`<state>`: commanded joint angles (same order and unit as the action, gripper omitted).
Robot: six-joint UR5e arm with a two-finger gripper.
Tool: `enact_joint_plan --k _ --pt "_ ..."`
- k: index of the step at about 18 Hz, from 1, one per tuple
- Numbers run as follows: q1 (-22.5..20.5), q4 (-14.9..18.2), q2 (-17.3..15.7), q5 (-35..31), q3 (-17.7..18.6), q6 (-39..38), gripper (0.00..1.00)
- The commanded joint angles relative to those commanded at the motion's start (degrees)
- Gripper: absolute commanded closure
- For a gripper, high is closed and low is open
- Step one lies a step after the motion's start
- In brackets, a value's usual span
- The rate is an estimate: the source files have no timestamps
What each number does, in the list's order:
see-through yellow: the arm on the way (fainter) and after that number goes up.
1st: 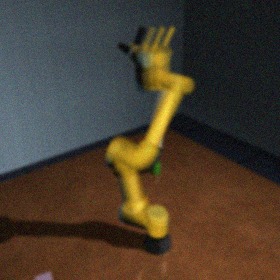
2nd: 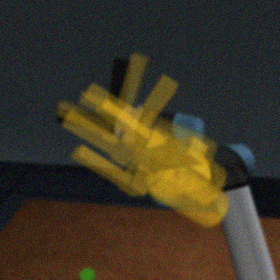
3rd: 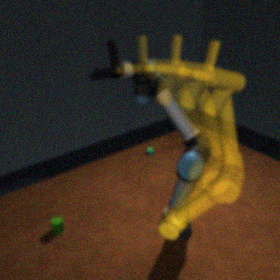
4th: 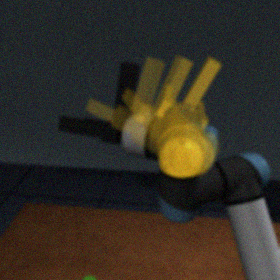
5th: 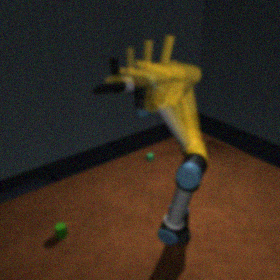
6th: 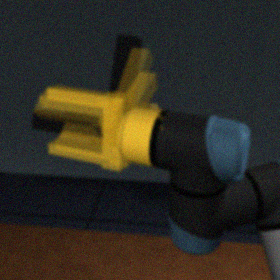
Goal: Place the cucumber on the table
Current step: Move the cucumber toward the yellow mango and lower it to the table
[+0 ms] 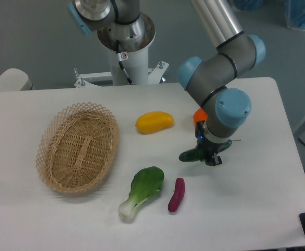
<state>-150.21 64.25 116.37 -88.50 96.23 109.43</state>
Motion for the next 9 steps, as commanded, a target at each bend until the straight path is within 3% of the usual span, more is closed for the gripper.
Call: enact_joint_plan --k 3,9 --pt "0.1 -1.0 -0.8 0.0 2.8 -0.1 0.88" --pt "0.7 -0.9 -1.4 -0.2 4.7 -1.6 0.84"
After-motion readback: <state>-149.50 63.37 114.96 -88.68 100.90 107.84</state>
